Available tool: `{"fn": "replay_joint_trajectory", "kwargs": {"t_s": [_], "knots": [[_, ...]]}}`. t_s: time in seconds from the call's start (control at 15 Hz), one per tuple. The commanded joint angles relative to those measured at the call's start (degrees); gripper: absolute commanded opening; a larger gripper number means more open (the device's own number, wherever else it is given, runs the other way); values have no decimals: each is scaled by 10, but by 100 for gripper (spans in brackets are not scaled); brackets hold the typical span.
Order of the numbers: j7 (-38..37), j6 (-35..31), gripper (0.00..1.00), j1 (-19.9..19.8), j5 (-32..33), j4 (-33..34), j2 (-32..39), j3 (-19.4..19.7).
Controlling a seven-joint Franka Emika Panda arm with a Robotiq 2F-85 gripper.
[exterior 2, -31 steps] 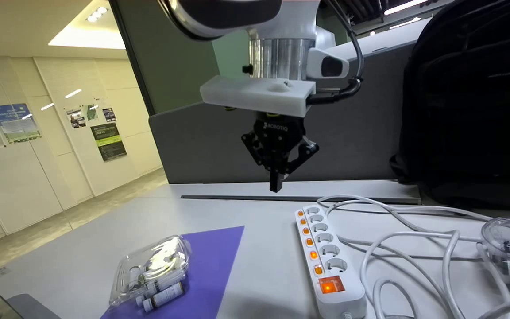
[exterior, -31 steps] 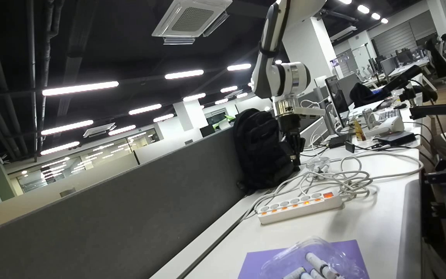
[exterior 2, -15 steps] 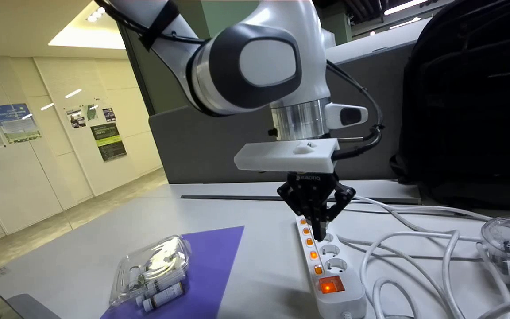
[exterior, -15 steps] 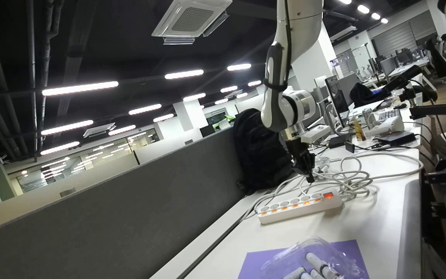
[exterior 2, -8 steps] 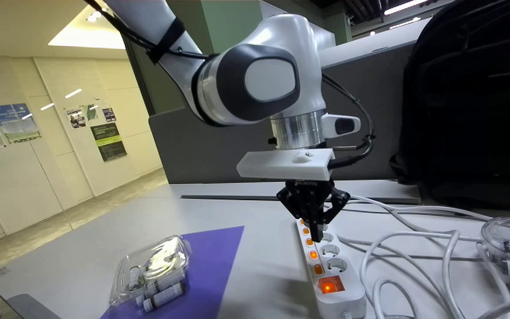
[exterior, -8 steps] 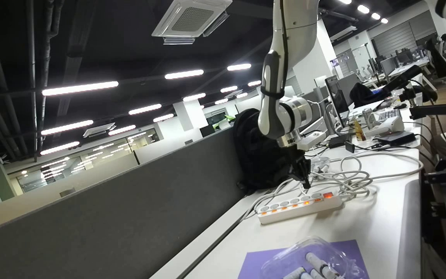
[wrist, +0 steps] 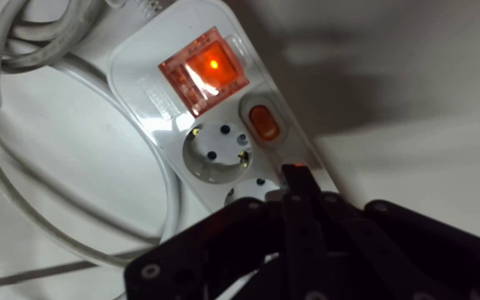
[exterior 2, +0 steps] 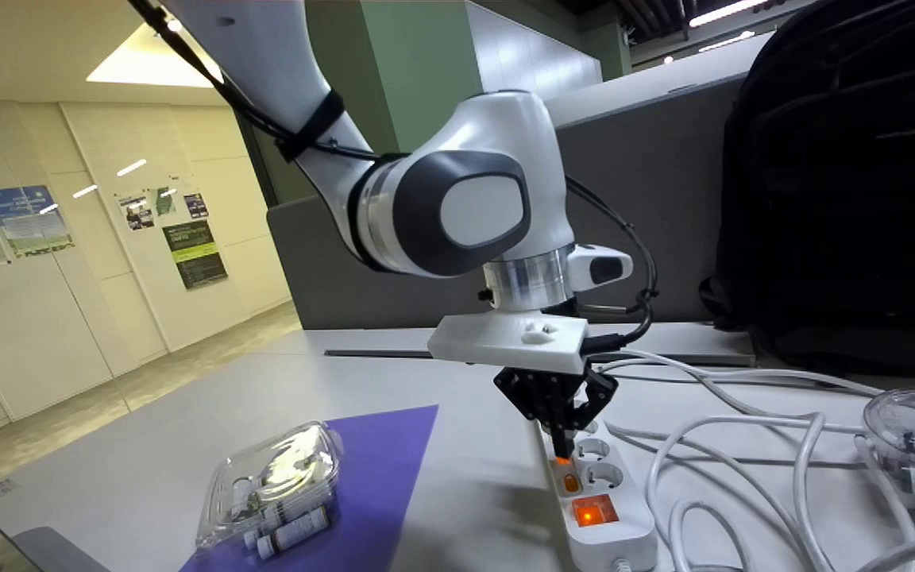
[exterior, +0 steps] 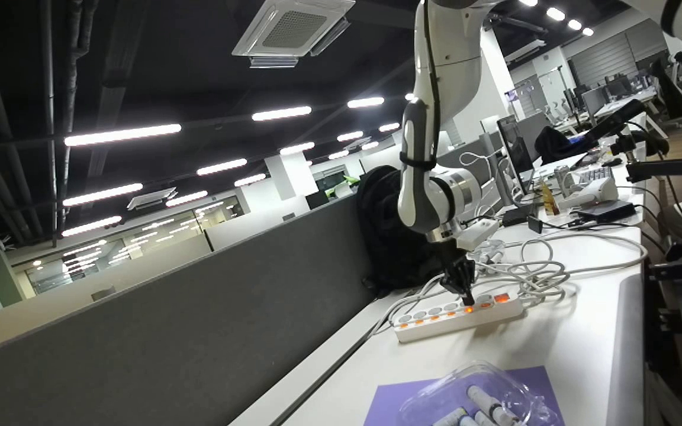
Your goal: Turn off the third from last switch on the extension cord
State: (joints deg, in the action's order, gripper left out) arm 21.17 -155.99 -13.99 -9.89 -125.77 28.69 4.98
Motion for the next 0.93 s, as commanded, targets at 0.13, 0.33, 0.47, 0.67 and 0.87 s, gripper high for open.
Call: {"fn": "replay_joint_trajectory", "kwargs": {"t_s": [0.13,0.33,0.47,0.67,0.87], "knots": [[-15,-15,0,-27,5,11,16,-28],[-12,-14,0,-38,1,12,20,-34],[-14,-15,0,-40,3,15,28,-34],[-16,-8,0,-37,13,23,48,-31],[-24,-4,0,-29,23,29,64,-23]]}}
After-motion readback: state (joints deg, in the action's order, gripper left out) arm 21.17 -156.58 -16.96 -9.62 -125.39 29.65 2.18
